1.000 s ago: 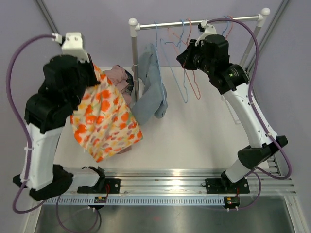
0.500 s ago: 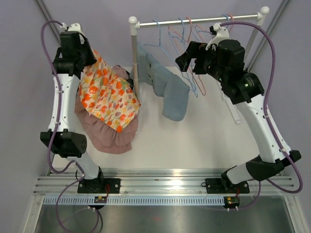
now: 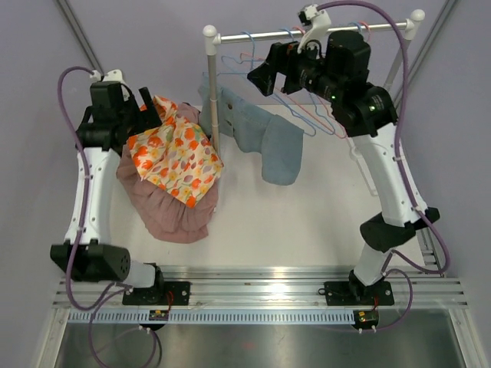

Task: Remove the skirt from the hanger

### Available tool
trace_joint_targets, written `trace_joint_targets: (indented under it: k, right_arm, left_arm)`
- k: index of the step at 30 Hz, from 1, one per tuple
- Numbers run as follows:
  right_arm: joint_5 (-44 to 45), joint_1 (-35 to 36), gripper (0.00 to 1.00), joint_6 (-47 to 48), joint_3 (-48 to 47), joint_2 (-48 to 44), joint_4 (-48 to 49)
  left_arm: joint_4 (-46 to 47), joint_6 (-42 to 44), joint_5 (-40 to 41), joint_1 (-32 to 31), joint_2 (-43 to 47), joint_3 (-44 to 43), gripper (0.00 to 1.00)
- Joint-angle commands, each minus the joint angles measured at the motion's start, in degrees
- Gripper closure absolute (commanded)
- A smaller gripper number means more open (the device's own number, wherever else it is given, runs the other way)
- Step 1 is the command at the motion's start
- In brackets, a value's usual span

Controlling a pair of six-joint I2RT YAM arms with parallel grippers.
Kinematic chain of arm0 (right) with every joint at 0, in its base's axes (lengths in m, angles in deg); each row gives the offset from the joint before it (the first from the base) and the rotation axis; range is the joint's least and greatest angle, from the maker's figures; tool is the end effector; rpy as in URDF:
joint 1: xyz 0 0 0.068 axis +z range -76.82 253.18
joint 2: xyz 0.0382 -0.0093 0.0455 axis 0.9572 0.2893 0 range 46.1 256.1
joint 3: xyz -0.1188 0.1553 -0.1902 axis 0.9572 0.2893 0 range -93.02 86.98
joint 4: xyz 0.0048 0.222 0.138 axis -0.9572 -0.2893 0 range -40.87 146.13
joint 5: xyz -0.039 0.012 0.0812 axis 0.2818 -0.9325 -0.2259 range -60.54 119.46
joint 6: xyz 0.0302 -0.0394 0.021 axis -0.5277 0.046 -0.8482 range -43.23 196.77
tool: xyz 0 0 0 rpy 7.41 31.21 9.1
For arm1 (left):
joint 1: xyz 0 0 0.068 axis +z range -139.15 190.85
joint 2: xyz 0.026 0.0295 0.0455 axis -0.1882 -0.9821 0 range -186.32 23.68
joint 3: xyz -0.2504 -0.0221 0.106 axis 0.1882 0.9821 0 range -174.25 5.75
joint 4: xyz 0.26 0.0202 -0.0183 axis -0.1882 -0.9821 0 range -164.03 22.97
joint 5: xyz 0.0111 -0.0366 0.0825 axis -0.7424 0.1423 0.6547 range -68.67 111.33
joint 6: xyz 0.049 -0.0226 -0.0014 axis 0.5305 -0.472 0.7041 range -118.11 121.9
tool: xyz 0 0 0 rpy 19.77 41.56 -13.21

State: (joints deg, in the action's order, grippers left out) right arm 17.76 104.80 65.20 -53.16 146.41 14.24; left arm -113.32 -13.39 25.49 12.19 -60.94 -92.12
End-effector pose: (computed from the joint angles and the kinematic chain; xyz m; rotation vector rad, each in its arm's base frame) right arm 0.2735 0.1769 0.5723 -0.4477 1.5961 0.7426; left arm 0.3117 0.0098 0.4312 -0.3522 2.1173 -0.0639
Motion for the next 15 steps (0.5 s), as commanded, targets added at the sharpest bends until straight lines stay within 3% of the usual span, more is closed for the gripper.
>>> trace_joint_targets:
  k: [1,6,9,10,11,13,14,15]
  right_arm:
    - [0.71,0.11,0.01,4.27,-2.33,4.36,-2.58]
    - [2.04,0.11,0.01,5.16,-2.25,8.75,-1.44]
    - [1.07,0.11,0.02,4.02,-0.50,9.64,-0.30]
    - [0.90,0.11,0.12,3.75,0.47,9.46,0.14]
    - [0.63,0.20,0.31,3.49,1.52,8.85,1.18]
    - [0.45,0.11,0.73,2.79,4.95,7.97,2.51]
    - [0.54,0.20,1.00,2.44,6.09,7.01,3.64]
    - [0.37,0.20,1.00,2.08,7.84,6.48,4.09]
  left_arm:
    - [2.60,-0.09,-3.81,0.24,9.98,4.95,0.01]
    - [3.74,-1.06,-7.50,-0.03,21.31,14.61,0.01]
    - [3.31,-1.76,-9.34,-0.11,24.05,16.21,0.01]
    - [2.96,-2.11,-9.78,-0.37,25.19,16.65,0.01]
    - [3.21,-2.29,-10.66,-0.38,25.81,17.00,0.01]
    - [4.70,-2.90,-13.56,-0.90,26.69,18.92,0.01]
    - [7.58,-2.90,-14.53,-2.47,26.96,19.90,0.01]
    - [9.00,-2.56,-16.36,-3.53,26.70,20.95,0.01]
